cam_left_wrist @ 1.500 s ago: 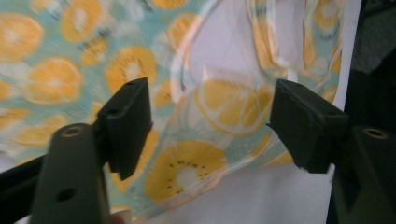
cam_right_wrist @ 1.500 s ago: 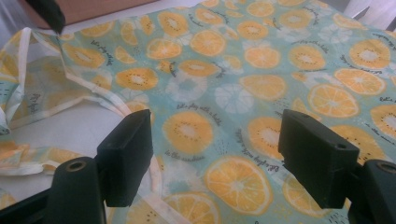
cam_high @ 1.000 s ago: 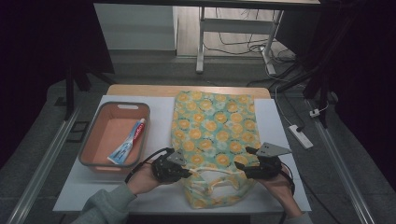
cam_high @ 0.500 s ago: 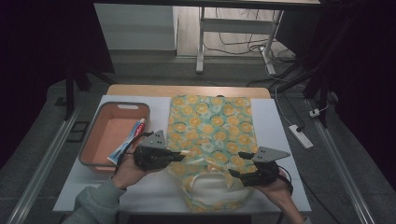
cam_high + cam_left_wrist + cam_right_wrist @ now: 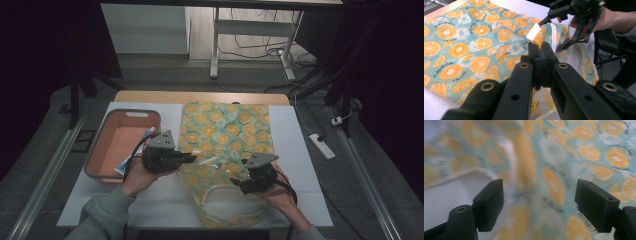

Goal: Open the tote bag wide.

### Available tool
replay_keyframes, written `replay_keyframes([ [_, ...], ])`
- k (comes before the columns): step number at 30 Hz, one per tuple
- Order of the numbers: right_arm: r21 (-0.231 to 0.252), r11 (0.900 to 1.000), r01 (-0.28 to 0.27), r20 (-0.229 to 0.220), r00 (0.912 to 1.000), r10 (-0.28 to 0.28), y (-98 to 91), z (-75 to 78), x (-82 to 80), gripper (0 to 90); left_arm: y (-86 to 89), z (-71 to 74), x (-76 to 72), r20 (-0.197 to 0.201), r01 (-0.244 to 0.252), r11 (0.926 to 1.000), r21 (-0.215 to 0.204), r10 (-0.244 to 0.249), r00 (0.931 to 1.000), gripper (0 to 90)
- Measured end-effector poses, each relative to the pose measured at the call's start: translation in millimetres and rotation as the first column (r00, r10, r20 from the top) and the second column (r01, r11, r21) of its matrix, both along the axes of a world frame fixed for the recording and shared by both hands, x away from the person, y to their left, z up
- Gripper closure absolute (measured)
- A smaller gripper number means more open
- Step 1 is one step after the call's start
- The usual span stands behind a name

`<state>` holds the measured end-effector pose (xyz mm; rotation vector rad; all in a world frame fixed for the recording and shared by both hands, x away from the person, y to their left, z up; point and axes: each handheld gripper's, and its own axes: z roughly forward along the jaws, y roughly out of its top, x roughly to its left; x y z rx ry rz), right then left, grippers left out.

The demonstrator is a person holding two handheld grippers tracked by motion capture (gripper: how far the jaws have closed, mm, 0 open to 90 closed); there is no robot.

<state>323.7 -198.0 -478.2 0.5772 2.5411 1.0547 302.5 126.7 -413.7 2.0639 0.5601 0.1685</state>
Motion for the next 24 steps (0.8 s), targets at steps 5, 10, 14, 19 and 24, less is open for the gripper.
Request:
replay_keyframes([
  [5,-0.121,0.9926,0.005,0.012,0.9999,-0.003,12.8,-14.7,12.1,41.4,0.0,-1.0,6.4,-0.004,-0.009,0.9999,-0.008,0.009,0.9999,88.7],
  [10,-0.166,0.9857,0.03,0.016,0.9995,-0.028,13.7,-16.9,24.2,78.3,-2.3,-2.4,13.9,-0.005,-0.021,0.9997,-0.013,0.021,0.9998,88.6],
  [14,-0.122,0.9919,0.035,0.016,0.9993,-0.034,12.1,-7.2,24.2,86.8,-0.5,-2.3,15.4,0.007,-0.04,0.9991,-0.016,0.04,0.9992,88.5],
  [19,-0.043,0.9987,-0.028,0.028,0.9992,0.029,15.3,21.2,11.1,87.8,7.0,0.0,16.1,0.016,-0.074,0.9963,-0.043,0.074,0.9971,88.3],
  [24,0.018,0.9974,-0.07,0.033,0.997,0.07,18.1,41.3,2.0,87.8,6.2,0.1,14.9,0.028,-0.078,0.9961,-0.041,0.08,0.9964,87.2],
])
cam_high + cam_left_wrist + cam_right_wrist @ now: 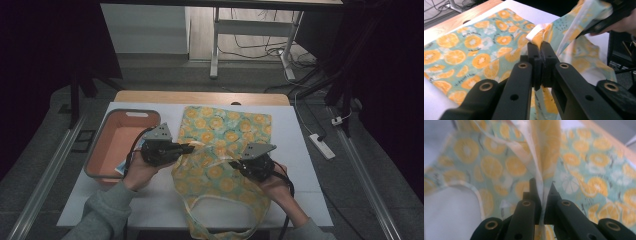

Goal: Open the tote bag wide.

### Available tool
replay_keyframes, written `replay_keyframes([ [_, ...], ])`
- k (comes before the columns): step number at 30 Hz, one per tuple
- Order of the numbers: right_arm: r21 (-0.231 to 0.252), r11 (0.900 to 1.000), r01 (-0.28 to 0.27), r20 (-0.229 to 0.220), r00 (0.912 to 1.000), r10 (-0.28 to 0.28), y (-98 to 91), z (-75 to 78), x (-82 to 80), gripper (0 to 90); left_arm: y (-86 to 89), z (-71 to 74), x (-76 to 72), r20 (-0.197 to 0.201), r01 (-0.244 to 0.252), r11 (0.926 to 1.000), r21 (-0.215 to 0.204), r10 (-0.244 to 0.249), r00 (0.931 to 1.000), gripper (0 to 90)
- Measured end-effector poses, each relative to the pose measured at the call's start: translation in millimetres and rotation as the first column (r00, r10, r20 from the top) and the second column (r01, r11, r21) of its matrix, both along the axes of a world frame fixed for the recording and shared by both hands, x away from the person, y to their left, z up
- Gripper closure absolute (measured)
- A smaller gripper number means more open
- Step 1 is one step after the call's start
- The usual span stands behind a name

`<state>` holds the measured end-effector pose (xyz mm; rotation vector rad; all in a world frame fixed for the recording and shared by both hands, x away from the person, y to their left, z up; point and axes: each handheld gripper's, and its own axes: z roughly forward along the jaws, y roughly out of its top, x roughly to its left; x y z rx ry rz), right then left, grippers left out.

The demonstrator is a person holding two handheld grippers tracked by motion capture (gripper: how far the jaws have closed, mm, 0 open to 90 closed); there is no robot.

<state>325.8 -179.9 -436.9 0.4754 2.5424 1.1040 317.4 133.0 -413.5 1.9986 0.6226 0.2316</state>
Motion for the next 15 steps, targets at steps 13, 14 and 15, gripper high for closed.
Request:
replay_keyframes([
  [13,0.116,0.9931,-0.016,0.005,0.9999,0.016,5.0,23.1,7.8,87.8,-10.4,-3.3,-3.1,0.047,-0.026,0.9981,0.056,0.024,0.9986,67.1],
  [14,0.115,0.9932,-0.015,0.003,0.9999,0.015,5.7,22.4,9.0,87.7,-10.7,-1.6,-5.9,0.061,-0.031,0.998,0.055,0.028,0.9977,63.0],
  [15,0.112,0.9936,-0.014,0.001,0.9999,0.014,6.3,21.8,10.2,87.8,-10.7,-1.6,-5.9,0.061,-0.031,0.998,0.055,0.028,0.9977,58.3],
])
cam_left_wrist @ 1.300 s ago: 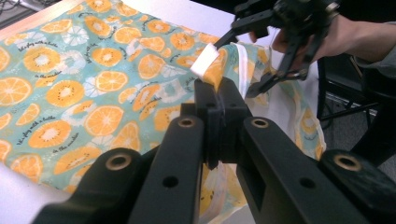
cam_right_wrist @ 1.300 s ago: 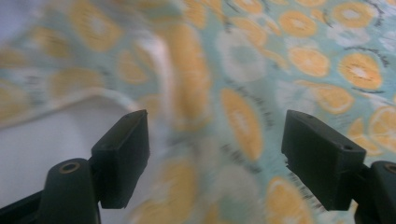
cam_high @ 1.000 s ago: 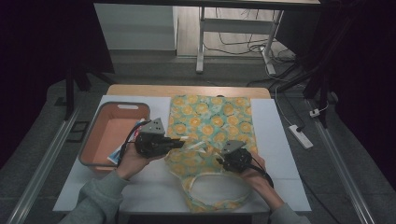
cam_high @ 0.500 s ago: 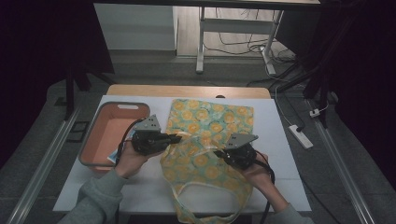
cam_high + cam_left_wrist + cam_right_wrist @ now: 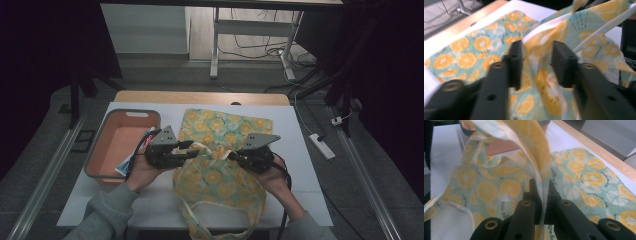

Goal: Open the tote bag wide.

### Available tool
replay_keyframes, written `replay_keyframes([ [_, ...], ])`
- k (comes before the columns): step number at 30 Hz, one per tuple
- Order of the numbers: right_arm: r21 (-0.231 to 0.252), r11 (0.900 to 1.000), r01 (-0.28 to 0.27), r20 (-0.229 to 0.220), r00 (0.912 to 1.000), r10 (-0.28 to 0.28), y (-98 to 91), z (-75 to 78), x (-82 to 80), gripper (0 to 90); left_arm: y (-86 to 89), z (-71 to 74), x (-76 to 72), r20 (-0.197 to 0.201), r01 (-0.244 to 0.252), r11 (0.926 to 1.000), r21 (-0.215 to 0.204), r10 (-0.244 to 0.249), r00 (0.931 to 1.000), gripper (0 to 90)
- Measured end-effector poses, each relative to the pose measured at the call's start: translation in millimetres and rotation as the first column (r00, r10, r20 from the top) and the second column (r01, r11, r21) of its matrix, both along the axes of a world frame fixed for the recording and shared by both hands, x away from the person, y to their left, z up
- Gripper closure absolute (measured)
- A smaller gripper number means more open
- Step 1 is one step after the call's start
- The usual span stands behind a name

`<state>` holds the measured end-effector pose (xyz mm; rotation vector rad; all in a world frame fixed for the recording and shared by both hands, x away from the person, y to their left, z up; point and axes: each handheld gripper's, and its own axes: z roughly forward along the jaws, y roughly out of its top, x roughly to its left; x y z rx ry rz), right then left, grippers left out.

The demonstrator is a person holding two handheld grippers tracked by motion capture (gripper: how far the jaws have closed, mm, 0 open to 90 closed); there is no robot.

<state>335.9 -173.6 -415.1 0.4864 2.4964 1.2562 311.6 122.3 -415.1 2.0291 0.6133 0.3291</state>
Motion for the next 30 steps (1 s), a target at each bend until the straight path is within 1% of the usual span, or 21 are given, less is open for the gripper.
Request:
replay_keyframes([
  [1,-0.001,1.0,0.001,-0.002,1.0,-0.001,0.6,-0.6,1.0,87.8,0.1,2.0,-3.1,0.011,-0.003,1.0,-0.007,0.003,0.9999,53.6],
  [2,-0.001,1.0,0.001,-0.004,1.0,-0.001,1.0,-1.2,2.1,87.7,0.8,7.0,-9.5,0.025,-0.007,0.9999,-0.01,0.008,0.9997,49.3],
  [3,-0.002,1.0,0.002,-0.006,1.0,-0.002,1.2,-1.7,3.2,87.7,0.8,7.0,-9.5,0.025,-0.007,0.9999,-0.01,0.008,0.9997,46.9],
  [5,-0.002,1.0,0.004,-0.009,0.9999,-0.004,1.2,-2.2,4.4,87.8,2.2,12.2,-16.3,0.036,0.002,0.9999,-0.014,-0.002,0.9994,45.7],
  [6,-0.001,1.0,0.009,-0.022,0.9997,-0.009,0.9,-3.6,7.1,87.7,2.7,14.6,-19.7,0.039,0.006,0.9998,-0.016,-0.006,0.9992,43.4],
  [9,-0.002,0.9999,0.012,-0.033,0.9994,-0.012,1.1,-5.7,9.9,87.7,2.5,20.2,-30.2,0.038,0.027,0.9996,-0.011,-0.026,0.9989,41.4],
  [11,-0.012,0.9998,0.014,-0.047,0.9988,-0.015,1.8,-8.7,13.9,87.7,1.1,22.1,-38.7,0.046,0.039,0.9992,0.002,-0.039,0.9982,39.9],
  [14,-0.014,0.9998,0.015,-0.054,0.9984,-0.015,1.7,-10.8,17.9,87.7,-3.1,23.3,-50.5,0.061,0.071,0.9971,0.029,-0.072,0.9955,39.8],
  [19,-0.014,0.9996,0.025,-0.075,0.9968,-0.026,-0.6,-13.8,23.9,87.7,-18.0,21.3,-63.1,0.071,0.128,0.9896,0.067,-0.132,0.9886,39.9],
  [20,-0.016,0.9994,0.029,-0.078,0.9965,-0.03,-1.1,-14.5,25.0,87.7,-24.0,20.5,-68.0,0.075,0.155,0.9843,0.085,-0.161,0.9841,39.8],
  [21,-0.016,0.9993,0.034,-0.081,0.9961,-0.035,-1.5,-15.4,26.1,87.7,-24.0,20.5,-68.0,0.075,0.155,0.9843,0.085,-0.161,0.9841,39.7],
  [23,-0.016,0.9992,0.036,-0.088,0.9954,-0.037,-3.4,-17.0,29.0,87.7,-30.1,18.6,-74.0,0.073,0.181,0.9772,0.111,-0.189,0.9792,39.3],
  [24,-0.016,0.9992,0.036,-0.088,0.9954,-0.037,-3.4,-17.0,29.0,87.7,-30.1,18.6,-74.0,0.073,0.181,0.9772,0.111,-0.189,0.9792,39.4],
  [26,-0.015,0.9987,0.049,-0.103,0.9934,-0.051,-5.8,-19.6,33.2,87.7,-31.7,15.5,-76.9,0.062,0.188,0.9758,0.112,-0.195,0.9787,39.6],
  [27,-0.015,0.9985,0.053,-0.107,0.9927,-0.055,-6.3,-20.4,34.6,87.6,-33.3,9.7,-80.9,0.047,0.199,0.9722,0.122,-0.206,0.9773,39.6],
  [28,-0.017,0.9983,0.056,-0.109,0.9923,-0.058,-6.8,-21.2,35.9,87.7,-33.3,9.7,-80.9,0.047,0.199,0.9722,0.122,-0.206,0.9773,39.6],
  [30,-0.017,0.9982,0.058,-0.111,0.9921,-0.059,-7.1,-22.1,37.3,87.7,-35.0,2.5,-84.6,0.031,0.21,0.9678,0.139,-0.216,0.9759,39.6],
])
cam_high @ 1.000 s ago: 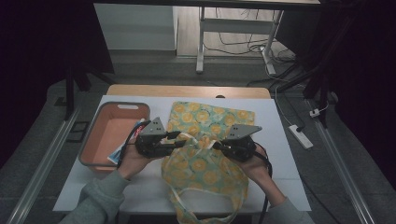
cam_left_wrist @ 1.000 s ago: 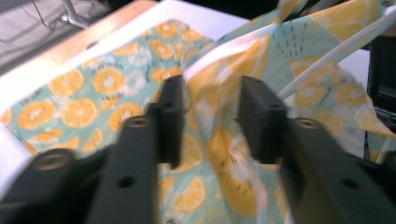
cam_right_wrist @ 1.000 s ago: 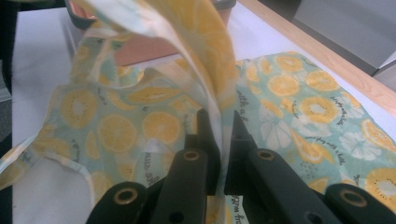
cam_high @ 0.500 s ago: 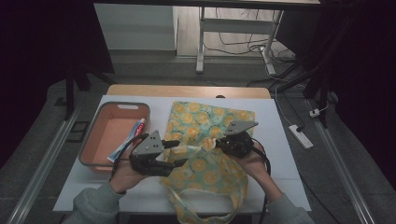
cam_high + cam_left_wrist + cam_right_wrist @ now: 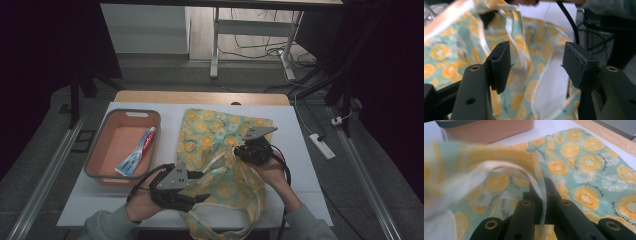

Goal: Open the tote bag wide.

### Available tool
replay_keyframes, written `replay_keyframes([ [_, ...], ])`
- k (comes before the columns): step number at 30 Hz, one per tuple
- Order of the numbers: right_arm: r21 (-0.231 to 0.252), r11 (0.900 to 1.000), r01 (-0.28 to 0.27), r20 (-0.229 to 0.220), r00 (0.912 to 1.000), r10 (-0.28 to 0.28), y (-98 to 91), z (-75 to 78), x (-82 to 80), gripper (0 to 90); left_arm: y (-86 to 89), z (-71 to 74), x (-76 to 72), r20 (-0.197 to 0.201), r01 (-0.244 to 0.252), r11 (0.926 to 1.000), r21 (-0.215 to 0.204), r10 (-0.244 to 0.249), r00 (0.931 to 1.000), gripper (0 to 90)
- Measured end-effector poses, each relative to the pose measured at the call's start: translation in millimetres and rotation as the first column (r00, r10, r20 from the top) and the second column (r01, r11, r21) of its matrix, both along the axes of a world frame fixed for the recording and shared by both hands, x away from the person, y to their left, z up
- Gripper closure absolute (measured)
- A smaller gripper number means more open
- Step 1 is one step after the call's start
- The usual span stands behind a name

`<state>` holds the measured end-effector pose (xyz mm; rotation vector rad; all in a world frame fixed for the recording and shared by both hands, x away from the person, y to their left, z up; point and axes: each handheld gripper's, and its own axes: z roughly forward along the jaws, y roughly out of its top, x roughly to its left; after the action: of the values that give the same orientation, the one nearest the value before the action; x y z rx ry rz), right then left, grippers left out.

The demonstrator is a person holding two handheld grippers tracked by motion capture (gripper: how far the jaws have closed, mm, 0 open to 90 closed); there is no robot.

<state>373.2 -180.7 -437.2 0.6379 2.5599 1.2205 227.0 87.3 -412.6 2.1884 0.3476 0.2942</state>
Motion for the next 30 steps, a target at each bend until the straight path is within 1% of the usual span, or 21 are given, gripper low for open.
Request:
replay_keyframes([
  [3,-0.002,0.9999,0.011,-0.009,0.9999,-0.011,-1.5,-2.5,5.7,87.7,-1.2,-11.8,-1.1,-0.032,-0.008,0.9998,0.017,0.009,0.9995,39.1],
  [5,-0.005,0.9998,0.021,-0.014,0.9997,-0.021,-2.2,-4.4,8.5,87.7,-0.3,-20.0,0.8,-0.057,-0.026,0.9993,0.027,0.028,0.998,39.1],
  [7,-0.007,0.9997,0.025,-0.019,0.9995,-0.025,-3.3,-5.9,10.8,87.7,1.8,-26.8,1.6,-0.077,-0.034,0.9989,0.034,0.036,0.9964,39.1],
  [10,-0.012,0.9994,0.033,-0.017,0.9993,-0.034,-4.3,-7.0,12.6,87.7,7.2,-34.4,2.2,-0.095,-0.054,0.9979,0.036,0.057,0.9938,39.1],
  [12,-0.005,0.999,0.044,-0.022,0.9988,-0.044,-5.6,-8.0,14.6,87.7,10.6,-38.6,3.5,-0.088,-0.086,0.9951,0.049,0.09,0.992,37.6],
  [13,-0.004,0.9991,0.043,-0.024,0.9988,-0.043,-6.1,-8.2,15.2,87.7,11.6,-40.8,5.2,-0.079,-0.11,0.9926,0.052,0.114,0.9903,36.8],
  [15,-0.002,0.999,0.044,-0.023,0.9988,-0.044,-6.2,-8.1,15.6,87.7,10.9,-46.2,11.4,-0.096,-0.14,0.9889,0.05,0.144,0.9849,36.2],
  [16,-0.002,0.9991,0.043,-0.018,0.9989,-0.043,-5.5,-7.3,15.0,87.7,8.9,-49.2,15.0,-0.095,-0.157,0.9855,0.065,0.162,0.9822,33.8],
  [17,-0.002,0.9991,0.043,-0.018,0.9989,-0.043,-5.5,-7.3,15.0,87.7,6.4,-52.3,18.8,-0.091,-0.171,0.9818,0.083,0.178,0.9798,33.8],
  [18,-0.001,0.9991,0.042,-0.017,0.999,-0.042,-5.2,-6.7,14.6,87.7,2.7,-56.1,23.9,-0.092,-0.179,0.9786,0.103,0.188,0.9778,32.7],
  [20,0.002,0.9993,0.038,-0.012,0.9992,-0.038,-4.8,-5.0,13.4,87.7,-3.2,-61.2,31.2,-0.081,-0.194,0.9715,0.136,0.206,0.9751,29.3],
  [22,0.005,0.9992,0.039,-0.013,0.9991,-0.039,-4.8,-4.6,12.9,87.7,-9.6,-66.9,40.5,-0.077,-0.213,0.9627,0.168,0.228,0.9707,28.6],
  [23,0.007,0.9993,0.038,-0.008,0.9993,-0.038,-5.1,-4.2,13.0,87.7,-12.0,-69.6,45.2,-0.071,-0.22,0.9575,0.186,0.237,0.969,30.4],
  [24,0.012,0.9992,0.037,-0.013,0.9992,-0.037,-6.4,-3.3,12.5,87.7,-13.5,-72.0,49.8,-0.068,-0.233,0.952,0.198,0.251,0.9657,43.3],
  [25,0.012,0.9992,0.037,-0.013,0.9992,-0.037,-6.4,-3.3,12.5,87.7,-13.9,-74.1,54.4,-0.076,-0.236,0.9505,0.202,0.256,0.9638,43.3],
  [27,0.022,0.9992,0.034,-0.013,0.9994,-0.033,-8.1,-2.0,12.0,87.7,-12.5,-75.0,62.6,-0.087,-0.247,0.9484,0.199,0.268,0.9594,62.1],
  [28,0.024,0.9991,0.034,-0.012,0.9994,-0.034,-8.9,-1.3,11.4,87.7,-11.4,-73.8,64.6,-0.089,-0.249,0.9484,0.196,0.27,0.9587,70.5],
  [29,0.024,0.9992,0.031,-0.012,0.9994,-0.031,-9.8,-0.7,10.9,87.7,-9.6,-70.7,66.6,-0.087,-0.254,0.9491,0.186,0.274,0.9579,83.0],
  [30,0.032,0.999,0.029,-0.016,0.9995,-0.029,-11.2,0.5,9.8,87.7,-8.0,-68.0,67.6,-0.081,-0.26,0.9488,0.179,0.278,0.9573,83.0],
])
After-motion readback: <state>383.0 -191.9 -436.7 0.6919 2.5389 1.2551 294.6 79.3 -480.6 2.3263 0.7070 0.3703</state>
